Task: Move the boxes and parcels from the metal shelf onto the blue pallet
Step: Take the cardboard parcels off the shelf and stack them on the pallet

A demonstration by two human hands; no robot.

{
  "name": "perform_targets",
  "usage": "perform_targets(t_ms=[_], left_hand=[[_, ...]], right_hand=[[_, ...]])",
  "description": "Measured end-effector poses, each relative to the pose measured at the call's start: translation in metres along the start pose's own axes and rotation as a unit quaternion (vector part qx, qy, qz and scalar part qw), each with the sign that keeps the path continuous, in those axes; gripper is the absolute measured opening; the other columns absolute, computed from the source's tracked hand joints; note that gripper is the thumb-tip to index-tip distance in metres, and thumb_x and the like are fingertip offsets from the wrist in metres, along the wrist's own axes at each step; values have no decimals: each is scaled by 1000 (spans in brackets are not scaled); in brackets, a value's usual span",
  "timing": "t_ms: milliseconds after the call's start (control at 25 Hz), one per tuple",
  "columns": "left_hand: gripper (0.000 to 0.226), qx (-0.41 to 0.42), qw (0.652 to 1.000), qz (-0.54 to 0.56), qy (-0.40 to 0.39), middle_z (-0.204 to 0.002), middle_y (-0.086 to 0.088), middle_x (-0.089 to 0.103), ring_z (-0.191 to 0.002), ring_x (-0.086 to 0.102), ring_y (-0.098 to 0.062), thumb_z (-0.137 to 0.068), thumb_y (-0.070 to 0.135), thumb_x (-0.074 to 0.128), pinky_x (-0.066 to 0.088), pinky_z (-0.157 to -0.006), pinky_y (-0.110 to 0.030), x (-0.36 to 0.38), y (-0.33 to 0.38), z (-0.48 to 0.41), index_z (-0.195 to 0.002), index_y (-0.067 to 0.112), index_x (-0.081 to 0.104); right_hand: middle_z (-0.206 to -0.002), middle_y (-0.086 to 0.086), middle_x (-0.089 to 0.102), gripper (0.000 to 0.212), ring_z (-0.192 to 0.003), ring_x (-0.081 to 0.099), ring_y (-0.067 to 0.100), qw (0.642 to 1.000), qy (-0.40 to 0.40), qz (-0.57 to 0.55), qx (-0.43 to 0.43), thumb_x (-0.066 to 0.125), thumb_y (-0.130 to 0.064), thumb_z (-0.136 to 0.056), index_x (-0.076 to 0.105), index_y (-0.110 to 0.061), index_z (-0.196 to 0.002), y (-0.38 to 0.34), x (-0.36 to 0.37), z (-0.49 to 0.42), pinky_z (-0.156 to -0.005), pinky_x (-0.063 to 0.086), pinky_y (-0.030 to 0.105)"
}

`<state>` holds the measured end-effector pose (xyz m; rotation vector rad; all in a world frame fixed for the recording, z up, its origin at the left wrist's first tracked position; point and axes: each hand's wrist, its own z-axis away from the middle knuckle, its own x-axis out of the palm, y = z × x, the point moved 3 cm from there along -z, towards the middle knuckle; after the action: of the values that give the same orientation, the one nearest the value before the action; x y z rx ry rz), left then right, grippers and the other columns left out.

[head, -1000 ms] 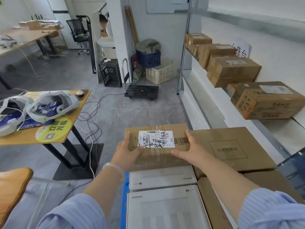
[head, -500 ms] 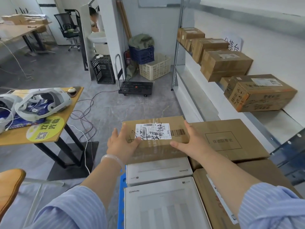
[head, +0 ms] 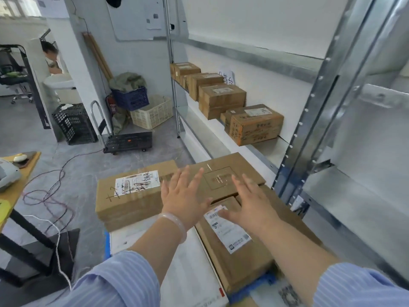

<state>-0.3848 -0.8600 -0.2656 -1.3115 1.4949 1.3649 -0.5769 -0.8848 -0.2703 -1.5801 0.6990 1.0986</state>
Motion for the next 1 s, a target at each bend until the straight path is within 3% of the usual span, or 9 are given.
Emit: perform_targets(t_ms=[280,440,560,800,1000], left_hand=[[81,168,985,36,-16,-162,4,-2,-147,-5,-22,-84,69,41,-2,-115,-51,5,222,56,-148,46,-3],[83,294,952,63,-58,-162,3,-4,-147,-3,-24,-84,73,38,3,-117,-53,29,371,131,-147,46,-9],[84,366,924,69,-83,-162,3,-4,-147,0,-25,-83,75,37,6,-117,-52,51,456,196,-147,46,-10],[84,431,881,100,-166,-162,2,-1,-147,3,-24,-83,67,43,6,-116,-51,83,537,278,-148,46,-6],[82,427,876,110,-197,-162,4,0,-147,3,-23,-84,66,45,9,-116,-48,92,554,276,-148,47,-3]], right_hand=[[-161,-6,-8,109,-146,-9,14,991,78,35,105,57,-78,-68,-4,-41,-151,145,-98,160,-116,1,40],[-161,-7,-10,110,-146,-11,13,963,132,62,229,50,-83,-66,-5,-40,-150,240,-152,301,-116,0,40],[-162,-5,-4,109,-147,-5,15,932,172,84,308,50,-84,-68,-1,-37,-151,286,-176,395,-117,6,40],[-162,0,1,108,-147,-2,17,892,205,42,401,56,-77,-70,3,-32,-153,330,-187,511,-119,7,39],[-162,-2,0,99,-147,-3,16,889,212,12,406,54,-70,-79,3,-30,-153,345,-188,517,-119,7,36]])
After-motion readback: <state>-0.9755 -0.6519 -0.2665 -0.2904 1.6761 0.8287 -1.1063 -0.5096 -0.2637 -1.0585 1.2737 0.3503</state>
